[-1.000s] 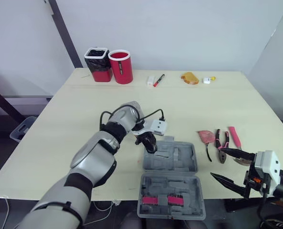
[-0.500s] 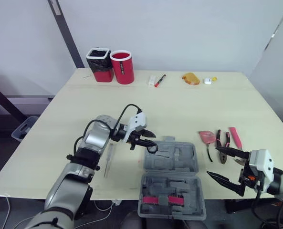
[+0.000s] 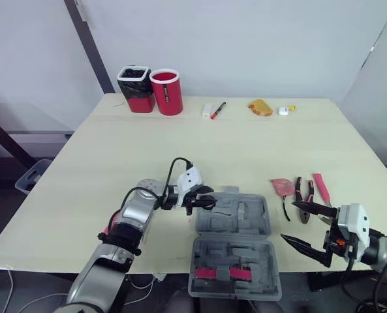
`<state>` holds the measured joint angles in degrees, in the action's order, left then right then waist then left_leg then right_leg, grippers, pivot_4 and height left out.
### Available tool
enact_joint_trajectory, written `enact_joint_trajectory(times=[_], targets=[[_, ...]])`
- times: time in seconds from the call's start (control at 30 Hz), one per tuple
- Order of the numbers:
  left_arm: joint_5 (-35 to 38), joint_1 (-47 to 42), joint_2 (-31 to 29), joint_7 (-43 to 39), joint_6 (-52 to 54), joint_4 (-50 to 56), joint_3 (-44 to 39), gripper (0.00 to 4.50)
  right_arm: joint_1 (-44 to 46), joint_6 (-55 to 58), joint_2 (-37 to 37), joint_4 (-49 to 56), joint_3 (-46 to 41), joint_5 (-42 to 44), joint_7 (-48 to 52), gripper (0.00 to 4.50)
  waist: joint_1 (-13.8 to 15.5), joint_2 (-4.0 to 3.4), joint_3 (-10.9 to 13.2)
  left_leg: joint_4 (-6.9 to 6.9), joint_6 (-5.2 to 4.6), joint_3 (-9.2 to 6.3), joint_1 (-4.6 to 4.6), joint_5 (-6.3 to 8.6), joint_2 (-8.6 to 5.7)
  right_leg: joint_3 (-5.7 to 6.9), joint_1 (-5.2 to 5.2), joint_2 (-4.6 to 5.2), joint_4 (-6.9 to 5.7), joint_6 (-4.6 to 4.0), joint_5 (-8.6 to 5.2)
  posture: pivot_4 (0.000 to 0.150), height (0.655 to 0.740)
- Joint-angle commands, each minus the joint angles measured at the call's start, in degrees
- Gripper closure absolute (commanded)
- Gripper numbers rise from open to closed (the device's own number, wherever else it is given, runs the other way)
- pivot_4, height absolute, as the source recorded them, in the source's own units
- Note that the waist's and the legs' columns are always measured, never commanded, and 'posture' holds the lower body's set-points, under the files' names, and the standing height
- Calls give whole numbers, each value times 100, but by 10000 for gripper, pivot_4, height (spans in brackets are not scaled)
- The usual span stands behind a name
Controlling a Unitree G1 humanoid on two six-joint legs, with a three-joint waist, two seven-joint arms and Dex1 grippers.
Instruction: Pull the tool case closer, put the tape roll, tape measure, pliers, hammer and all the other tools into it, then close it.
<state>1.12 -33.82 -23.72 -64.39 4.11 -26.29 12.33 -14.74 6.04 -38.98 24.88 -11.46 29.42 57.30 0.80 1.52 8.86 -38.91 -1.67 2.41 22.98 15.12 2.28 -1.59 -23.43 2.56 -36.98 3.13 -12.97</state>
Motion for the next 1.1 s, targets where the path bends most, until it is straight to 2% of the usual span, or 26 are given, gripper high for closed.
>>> enact_joint_trajectory(times=[0.03,0.33,0.5,0.57,0.67,0.77,0.93,1.1], targets=[[-121,-50,19,113,-264,-141,109,26662,-40,-125,-2,74,-79,13,38,0,1,0,0,0,0,0,0,0,0,0,0,0,0,0,0,1500,7400],[-763,132,-171,337,-855,-853,544,26662,-170,-162,-15,85,-128,20,61,0,0,-4,-16,0,0,1,-9,0,0,-1,6,0,0,0,0,1500,7400],[-659,206,-121,447,-887,-906,502,26662,-134,-170,-31,26,-112,13,116,0,-15,-20,-54,0,0,2,-20,0,1,-1,13,0,0,-2,-1,1500,7400],[-427,241,-50,448,-819,-759,342,26662,-77,-162,-30,-1,-85,4,125,0,-15,-25,-61,0,0,1,-23,0,1,-1,17,0,0,-5,-3,1500,7400],[437,370,177,527,-335,-9,-276,26662,100,-151,42,-56,-28,9,53,0,-27,-27,-61,0,0,3,-26,0,2,-2,18,0,0,-22,-13,1500,7400],[928,584,286,986,268,752,-821,26662,326,-123,274,-88,67,-17,-208,0,-15,-16,-54,0,0,-5,-16,0,5,3,13,0,-1,-2,0,1500,7400],[1304,1131,320,1724,371,1583,-1525,26662,716,-25,785,-192,293,-229,-840,0,-11,-19,-56,0,0,-6,-15,0,4,4,13,1,-2,-1,0,1500,7400],[1724,1882,184,2122,830,2358,-2090,26662,969,18,1045,-418,387,-492,-1281,0,-44,-21,-55,2,1,-2,-19,0,5,-1,12,3,-1,-1,0,1500,7400]])
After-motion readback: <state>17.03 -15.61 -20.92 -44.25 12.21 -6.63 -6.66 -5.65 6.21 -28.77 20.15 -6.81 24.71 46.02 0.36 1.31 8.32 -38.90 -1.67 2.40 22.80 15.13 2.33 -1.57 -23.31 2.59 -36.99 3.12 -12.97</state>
